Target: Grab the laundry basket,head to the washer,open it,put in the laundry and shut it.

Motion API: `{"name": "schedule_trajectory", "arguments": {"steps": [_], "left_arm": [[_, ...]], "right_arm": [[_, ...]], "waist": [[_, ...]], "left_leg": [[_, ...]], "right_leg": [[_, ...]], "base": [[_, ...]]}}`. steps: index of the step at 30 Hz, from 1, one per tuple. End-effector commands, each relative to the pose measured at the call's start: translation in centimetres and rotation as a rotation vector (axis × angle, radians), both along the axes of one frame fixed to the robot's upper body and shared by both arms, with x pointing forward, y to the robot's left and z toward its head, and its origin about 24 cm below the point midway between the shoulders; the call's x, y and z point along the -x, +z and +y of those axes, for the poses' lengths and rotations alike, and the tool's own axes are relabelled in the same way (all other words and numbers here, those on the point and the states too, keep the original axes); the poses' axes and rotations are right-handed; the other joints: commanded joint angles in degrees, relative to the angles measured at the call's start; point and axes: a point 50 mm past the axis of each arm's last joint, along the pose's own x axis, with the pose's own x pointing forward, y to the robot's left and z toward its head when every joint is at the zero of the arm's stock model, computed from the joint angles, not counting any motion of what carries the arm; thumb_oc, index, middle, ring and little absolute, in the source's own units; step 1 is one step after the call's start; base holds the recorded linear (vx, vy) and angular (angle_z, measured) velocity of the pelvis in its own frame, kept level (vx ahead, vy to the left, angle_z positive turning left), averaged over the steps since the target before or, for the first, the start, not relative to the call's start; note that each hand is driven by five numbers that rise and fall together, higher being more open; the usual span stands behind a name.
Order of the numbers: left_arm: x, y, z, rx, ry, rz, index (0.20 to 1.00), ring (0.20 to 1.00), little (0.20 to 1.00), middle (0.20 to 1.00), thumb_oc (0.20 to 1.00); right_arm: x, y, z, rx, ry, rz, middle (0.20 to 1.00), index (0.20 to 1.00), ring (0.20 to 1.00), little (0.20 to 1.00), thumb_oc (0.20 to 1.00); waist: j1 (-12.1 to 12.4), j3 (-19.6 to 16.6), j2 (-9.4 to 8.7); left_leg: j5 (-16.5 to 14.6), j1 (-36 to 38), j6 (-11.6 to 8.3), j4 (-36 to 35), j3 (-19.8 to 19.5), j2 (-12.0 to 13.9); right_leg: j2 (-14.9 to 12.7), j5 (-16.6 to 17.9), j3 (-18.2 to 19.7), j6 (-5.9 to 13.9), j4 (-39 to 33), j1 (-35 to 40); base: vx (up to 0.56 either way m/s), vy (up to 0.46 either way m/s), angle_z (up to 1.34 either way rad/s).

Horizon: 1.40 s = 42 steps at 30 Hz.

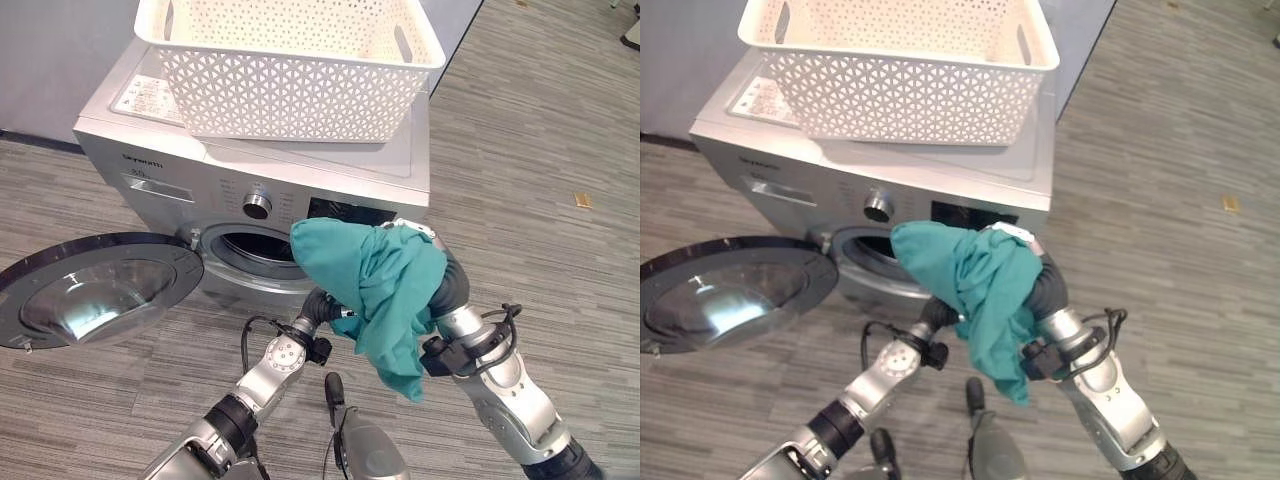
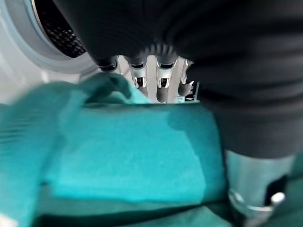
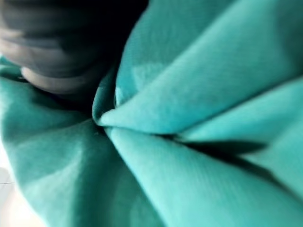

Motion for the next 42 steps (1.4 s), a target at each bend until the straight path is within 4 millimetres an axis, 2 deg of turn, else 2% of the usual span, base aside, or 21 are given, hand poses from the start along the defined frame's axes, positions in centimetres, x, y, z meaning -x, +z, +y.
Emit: {"name": "schedule_trajectory", "arguments": {"steps": [1,4,7,12,18,21,29,35,36,42], "left_arm": [[0.0,3.3,-2.5,0.120,-0.062,-0.133,1.000,1.000,1.000,1.000,1.000],[0.1,4.4,-2.7,0.189,-0.078,-0.155,1.000,1.000,1.000,1.000,1.000],[0.6,5.9,-2.1,0.292,-0.096,-0.183,1.000,1.000,1.000,1.000,1.000],[1.5,7.3,-1.1,0.360,-0.137,-0.225,1.000,1.000,1.000,1.000,1.000],[2.8,7.7,1.9,0.457,-0.118,-0.221,1.000,1.000,1.000,1.000,1.000],[3.1,7.5,2.1,0.490,-0.125,-0.193,1.000,1.000,1.000,1.000,1.000],[3.2,6.8,0.4,0.490,-0.187,-0.140,1.000,1.000,1.000,1.000,1.000],[2.7,7.6,-1.0,0.516,-0.213,-0.153,1.000,1.000,1.000,1.000,1.000],[2.5,7.6,-1.8,0.503,-0.229,-0.153,1.000,1.000,1.000,1.000,1.000],[1.9,5.7,-3.3,0.509,-0.203,-0.047,1.000,1.000,1.000,1.000,1.000]], "right_arm": [[0.3,3.0,-0.1,-0.086,0.032,-0.147,0.200,0.200,0.200,0.200,0.200],[0.3,2.5,-0.2,-0.076,0.033,-0.121,0.200,0.200,0.200,0.200,0.200],[0.4,1.8,-0.7,-0.074,0.022,-0.088,0.200,0.200,0.200,0.200,0.200],[0.7,1.5,-1.6,-0.075,-0.009,-0.077,0.200,0.200,0.200,0.200,0.200],[1.2,1.0,-2.5,-0.063,-0.053,-0.062,0.200,0.200,0.200,0.200,0.200],[1.2,0.9,-2.7,-0.061,-0.061,-0.058,0.200,0.200,0.200,0.200,0.200],[0.9,1.2,-2.7,-0.072,-0.074,-0.071,0.200,0.200,0.200,0.200,0.200],[0.6,1.2,-2.7,-0.086,-0.083,-0.065,0.200,0.200,0.200,0.200,0.200],[0.5,1.3,-2.8,-0.091,-0.089,-0.069,0.200,0.200,0.200,0.200,0.200],[0.0,1.6,-2.8,-0.109,-0.121,-0.091,0.200,0.200,0.200,0.200,0.200]], "waist": [[1.6,0.2,0.10],[1.8,0.5,-0.05],[2.4,0.9,0.22],[3.0,1.2,0.75],[3.9,1.5,1.74],[3.9,1.2,1.80],[3.3,1.0,1.51],[2.5,1.0,1.29],[2.0,1.0,1.23],[0.9,0.8,1.03]], "left_leg": [[-7.7,-0.8,1.33,5.4,-5.4,3.7],[-7.5,-1.1,1.07,5.4,-5.7,3.8],[-7.2,-1.6,0.71,5.5,-6.0,3.9],[-6.9,-2.8,-0.19,6.2,-6.3,4.1],[-6.6,-3.6,-1.22,7.1,-5.7,4.4],[-6.7,-3.5,-1.19,7.1,-5.7,4.3],[-7.3,-3.0,-0.65,6.8,-4.9,4.0],[-7.3,-2.7,-0.37,6.6,-4.4,3.8],[-7.4,-2.6,-0.30,6.6,-4.0,3.8],[-7.5,-2.3,-0.18,6.4,-3.2,4.0]], "right_leg": [[-4.2,-7.8,0.7,3.51,7.8,-1.9],[-4.3,-7.9,0.1,3.47,7.7,-1.6],[-4.7,-8.0,-1.1,3.53,7.6,-1.2],[-5.2,-8.4,-3.3,3.65,7.6,-0.4],[-5.9,-8.5,-5.8,3.76,7.3,0.7],[-6.0,-8.4,-5.9,3.83,7.2,0.9],[-6.1,-8.1,-5.0,4.19,7.3,0.0],[-6.0,-7.8,-4.0,4.26,7.3,-0.6],[-5.9,-7.8,-3.5,4.26,7.5,-0.9],[-5.6,-7.9,-2.7,4.11,7.6,-1.6]], "base": [[-0.01,-0.024,0.07],[0.00,-0.021,0.03],[0.01,-0.026,0.14],[0.01,-0.032,0.26],[0.02,-0.032,0.27],[0.01,-0.001,0.06],[0.00,0.000,0.00],[0.00,0.011,-0.05],[-0.01,0.012,-0.04],[0.00,0.000,-0.11]]}}
